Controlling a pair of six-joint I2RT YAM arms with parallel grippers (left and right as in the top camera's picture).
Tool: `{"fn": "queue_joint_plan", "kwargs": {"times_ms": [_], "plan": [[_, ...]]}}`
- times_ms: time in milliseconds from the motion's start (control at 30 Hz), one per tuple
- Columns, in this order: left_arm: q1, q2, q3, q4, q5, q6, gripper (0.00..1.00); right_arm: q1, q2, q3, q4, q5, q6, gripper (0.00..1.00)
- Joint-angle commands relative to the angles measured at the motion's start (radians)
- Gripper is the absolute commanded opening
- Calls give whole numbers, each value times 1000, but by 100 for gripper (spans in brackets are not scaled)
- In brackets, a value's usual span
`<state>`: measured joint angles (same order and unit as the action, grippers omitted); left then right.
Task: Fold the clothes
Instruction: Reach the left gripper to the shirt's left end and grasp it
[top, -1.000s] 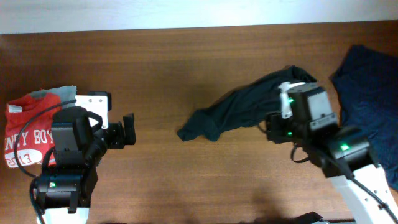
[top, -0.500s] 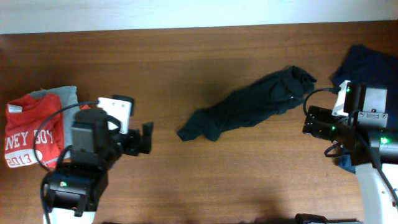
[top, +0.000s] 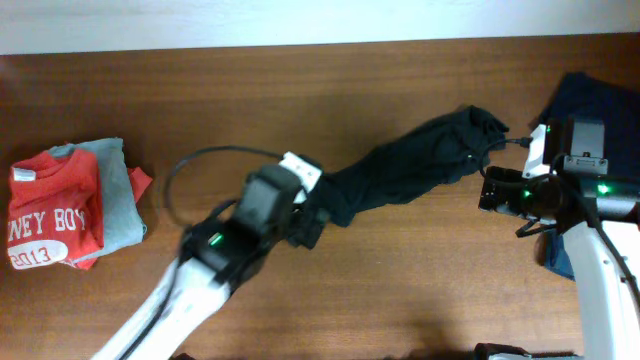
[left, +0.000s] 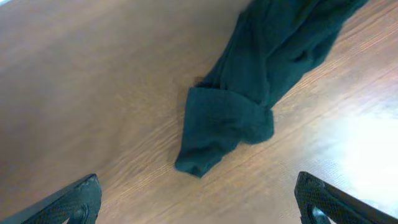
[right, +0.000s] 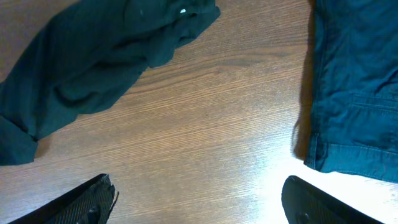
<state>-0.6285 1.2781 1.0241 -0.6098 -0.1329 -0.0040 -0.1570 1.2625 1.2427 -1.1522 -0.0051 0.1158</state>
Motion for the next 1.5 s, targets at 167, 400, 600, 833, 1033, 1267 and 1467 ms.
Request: {"fn": "queue_joint_plan", "kwargs": {"times_ms": [167, 400, 600, 833, 1033, 1267, 1467], "plan": [[0, 411, 130, 16, 58, -3, 99, -7, 3, 13, -1, -16, -7, 91], [0, 561, 177, 95, 19, 2, 99, -7, 3, 13, 0, -22, -7, 91], [0, 612, 176, 97, 23, 2, 99, -7, 3, 13, 0, -22, -7, 91], [0, 619, 177, 114, 23, 2, 29, -7, 3, 13, -1, -22, -7, 91], [2, 586, 221, 52, -45, -8, 0, -7, 3, 13, -1, -22, -7, 91], [82, 377, 331, -32, -51, -57, 0, -7, 4, 13, 0, -30, -7, 91], [175, 176, 338, -102, 94, -90, 0, -7, 33, 12, 10, -78, -16, 90]]}}
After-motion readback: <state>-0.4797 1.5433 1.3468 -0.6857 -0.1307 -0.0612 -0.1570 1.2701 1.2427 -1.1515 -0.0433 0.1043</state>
